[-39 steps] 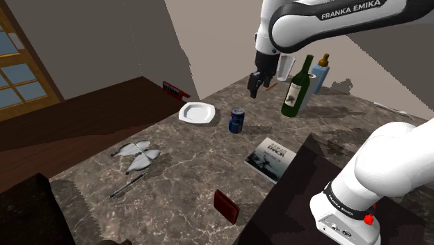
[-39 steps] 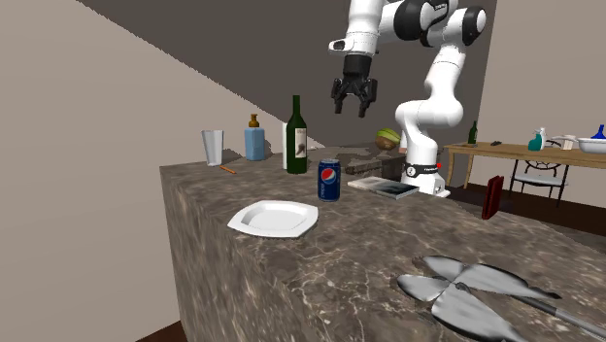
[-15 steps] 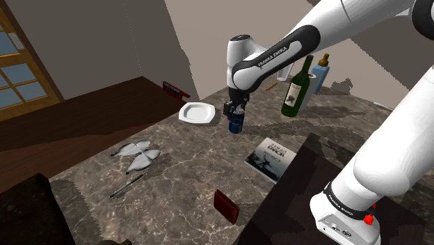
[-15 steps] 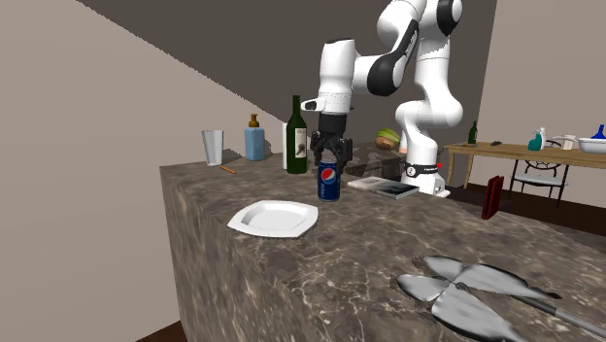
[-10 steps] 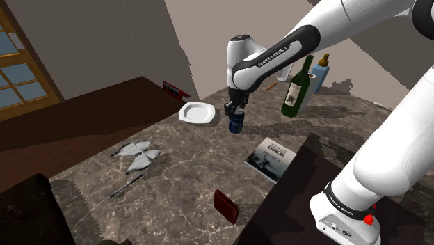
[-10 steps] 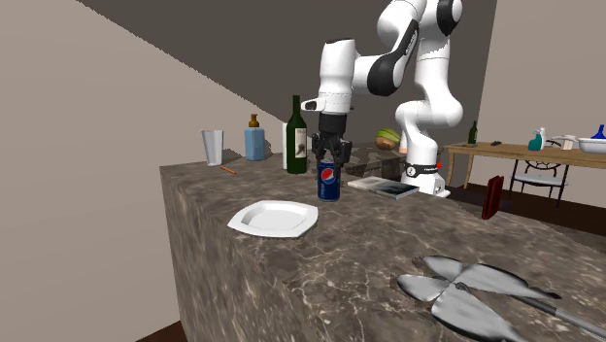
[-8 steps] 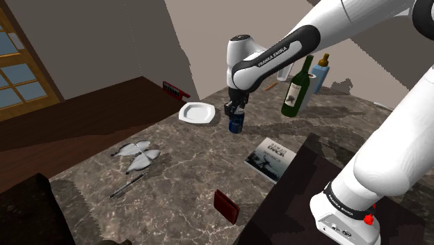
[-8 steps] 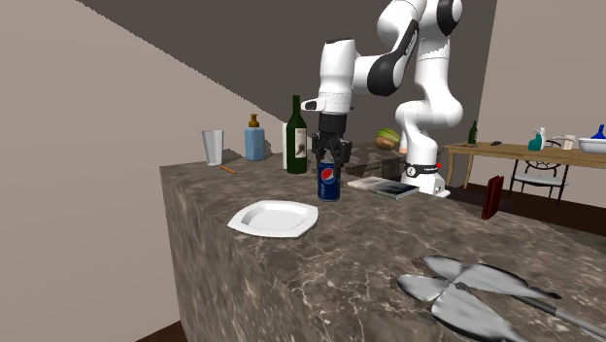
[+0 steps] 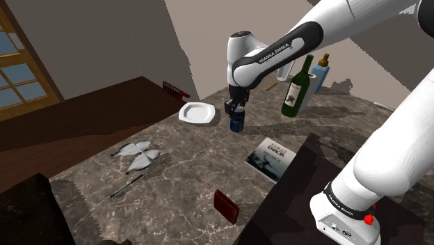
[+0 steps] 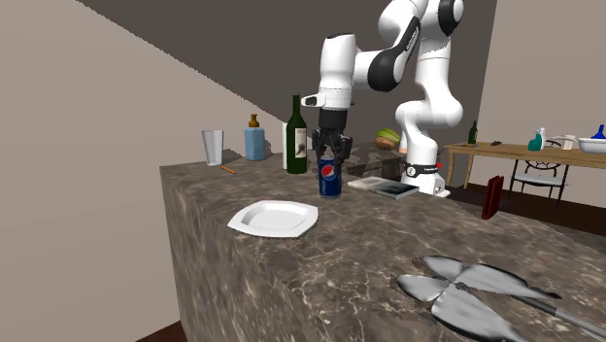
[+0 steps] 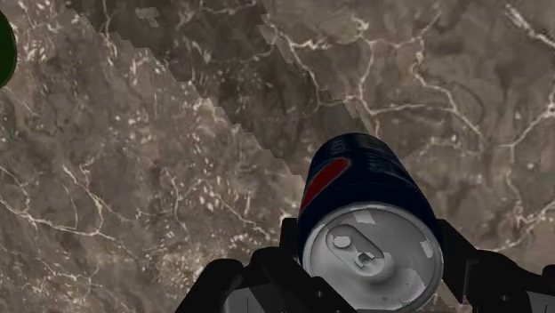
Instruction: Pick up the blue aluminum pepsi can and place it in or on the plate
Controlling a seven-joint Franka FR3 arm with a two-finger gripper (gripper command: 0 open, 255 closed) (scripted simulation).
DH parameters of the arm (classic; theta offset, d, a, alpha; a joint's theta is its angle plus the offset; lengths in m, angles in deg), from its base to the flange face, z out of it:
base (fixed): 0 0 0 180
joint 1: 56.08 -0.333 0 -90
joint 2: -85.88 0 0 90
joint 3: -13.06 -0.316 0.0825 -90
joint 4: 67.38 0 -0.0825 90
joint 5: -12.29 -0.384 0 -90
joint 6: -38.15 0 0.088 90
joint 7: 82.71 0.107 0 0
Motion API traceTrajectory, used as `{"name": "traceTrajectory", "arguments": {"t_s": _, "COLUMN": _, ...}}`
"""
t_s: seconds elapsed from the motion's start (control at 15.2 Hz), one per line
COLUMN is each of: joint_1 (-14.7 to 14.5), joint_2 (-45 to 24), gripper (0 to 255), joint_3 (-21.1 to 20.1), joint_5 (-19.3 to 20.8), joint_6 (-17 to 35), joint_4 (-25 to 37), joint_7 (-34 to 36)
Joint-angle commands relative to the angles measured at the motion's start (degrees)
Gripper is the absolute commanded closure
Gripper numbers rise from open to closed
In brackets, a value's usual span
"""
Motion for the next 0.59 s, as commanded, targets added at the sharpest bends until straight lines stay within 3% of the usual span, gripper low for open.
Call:
{"name": "traceTrajectory", "arguments": {"t_s": 0.0, "joint_1": 0.01, "joint_2": 0.81, "gripper": 255, "joint_3": 0.03, "joint_5": -0.29, "joint_6": -1.41, "joint_4": 0.64, "joint_7": -0.38}}
{"name": "traceTrajectory", "arguments": {"t_s": 0.53, "joint_1": -0.1, "joint_2": 4.2, "gripper": 255, "joint_3": 0.04, "joint_5": -1.37, "joint_6": -7.57, "joint_4": 3.52, "joint_7": -1.59}}
